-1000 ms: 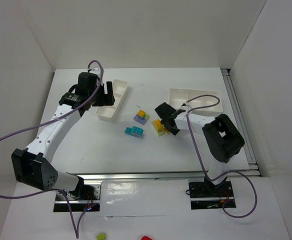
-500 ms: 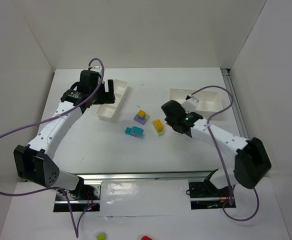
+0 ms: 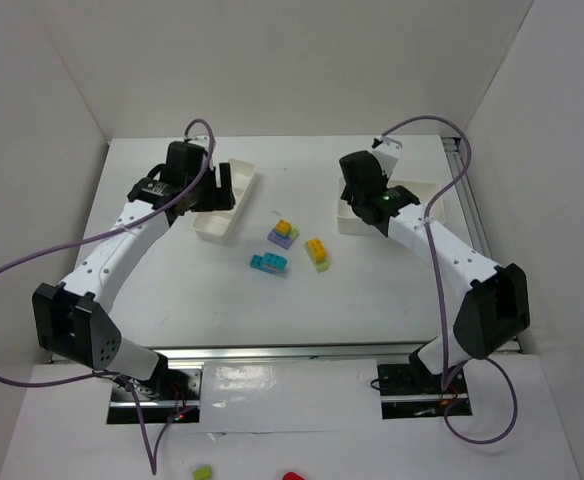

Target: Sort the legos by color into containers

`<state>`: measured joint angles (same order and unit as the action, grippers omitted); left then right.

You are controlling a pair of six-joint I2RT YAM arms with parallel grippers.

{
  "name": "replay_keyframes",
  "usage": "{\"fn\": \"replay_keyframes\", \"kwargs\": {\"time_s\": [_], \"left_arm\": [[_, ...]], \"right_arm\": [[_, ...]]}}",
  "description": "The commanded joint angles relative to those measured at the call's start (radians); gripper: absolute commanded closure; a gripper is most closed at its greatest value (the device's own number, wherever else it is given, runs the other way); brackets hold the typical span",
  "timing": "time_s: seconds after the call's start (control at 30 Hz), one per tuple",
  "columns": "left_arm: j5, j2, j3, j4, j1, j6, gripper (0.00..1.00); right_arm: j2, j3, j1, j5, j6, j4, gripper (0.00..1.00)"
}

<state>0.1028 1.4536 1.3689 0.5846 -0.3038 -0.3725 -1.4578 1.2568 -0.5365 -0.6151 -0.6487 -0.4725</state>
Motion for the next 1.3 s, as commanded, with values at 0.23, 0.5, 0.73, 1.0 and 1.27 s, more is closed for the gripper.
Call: {"fn": "replay_keyframes", "kwargs": {"time_s": [0.23, 0.5, 0.73, 1.0, 1.27], "left_arm": [[-0.055, 0.040, 0.004, -0.006, -0.009, -0.036, 0.16], [-0.123, 0.146, 0.101, 0.029, -0.009, -0.048, 0.20], [-0.195, 0.232, 0.166, 0.055, -0.038, -0.057, 0.21], [-0.204, 0.347, 0.278, 0.112, -0.057, -0.056, 0.16], [-0.212, 0.370, 0.312, 0.122, -0.057, -0.046, 0.17]], "right_arm": [[-0.185, 0.182, 0.073, 0.171, 0.205, 0.077, 0.65], [-0.297, 0.289, 0.107, 0.249, 0.227, 0.043, 0.64], [-0.378, 0.329, 0.193, 0.259, 0.207, 0.008, 0.62], [-0.455, 0.421, 0.205, 0.242, 0.198, -0.075, 0.05], [-0.271, 0.274, 0.083, 0.379, 0.314, 0.047, 0.25]]}}
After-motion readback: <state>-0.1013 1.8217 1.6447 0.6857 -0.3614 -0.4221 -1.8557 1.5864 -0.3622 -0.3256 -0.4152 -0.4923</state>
